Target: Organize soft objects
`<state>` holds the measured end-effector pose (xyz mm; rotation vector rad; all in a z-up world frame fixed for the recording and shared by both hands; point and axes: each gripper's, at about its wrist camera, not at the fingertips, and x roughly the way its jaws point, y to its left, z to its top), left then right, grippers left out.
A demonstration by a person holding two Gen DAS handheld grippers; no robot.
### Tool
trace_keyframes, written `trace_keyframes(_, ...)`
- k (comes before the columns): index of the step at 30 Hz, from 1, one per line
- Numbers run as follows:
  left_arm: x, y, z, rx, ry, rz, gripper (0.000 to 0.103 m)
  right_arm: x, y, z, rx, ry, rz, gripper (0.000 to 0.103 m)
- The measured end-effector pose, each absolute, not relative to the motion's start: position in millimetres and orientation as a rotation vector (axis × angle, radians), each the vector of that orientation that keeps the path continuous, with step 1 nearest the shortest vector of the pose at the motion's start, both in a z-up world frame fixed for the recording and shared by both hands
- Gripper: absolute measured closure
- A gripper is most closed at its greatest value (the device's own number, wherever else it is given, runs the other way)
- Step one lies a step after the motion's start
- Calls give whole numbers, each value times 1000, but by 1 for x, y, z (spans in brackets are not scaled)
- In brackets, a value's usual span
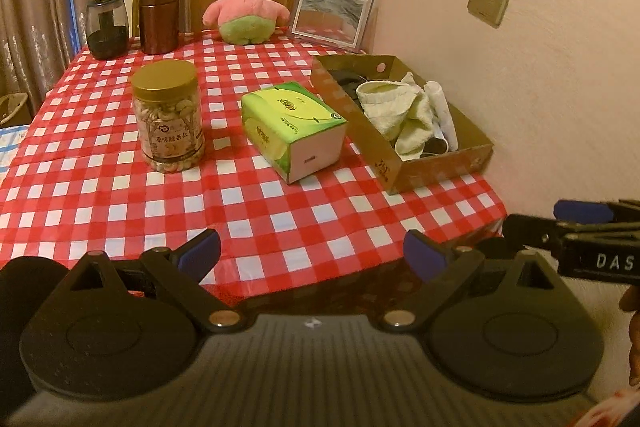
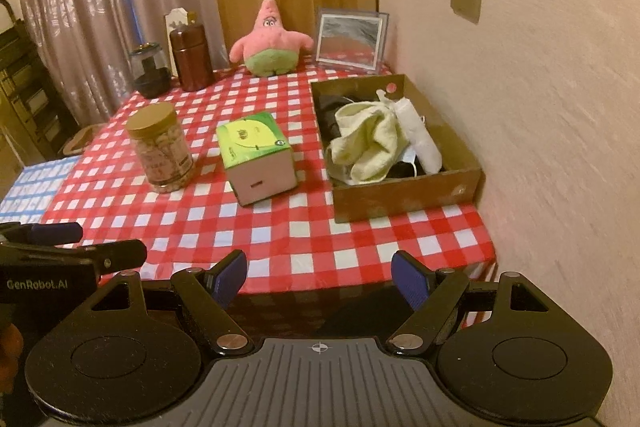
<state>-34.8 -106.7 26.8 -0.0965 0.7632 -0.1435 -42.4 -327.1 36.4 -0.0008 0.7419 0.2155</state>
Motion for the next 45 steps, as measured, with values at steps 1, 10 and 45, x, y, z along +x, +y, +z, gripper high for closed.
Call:
trace_keyframes(1, -36, -106, 26, -99, 762, -141, 6, -43, -326, 37, -10, 737, 211, 24)
trace_keyframes(10, -39, -101, 27, -117, 763, -138, 6, -44, -327, 38, 2, 730, 202, 24)
trace_keyframes(45, -42, -102, 29, -118, 755, -148, 6, -44, -324, 40, -2, 725, 202, 24)
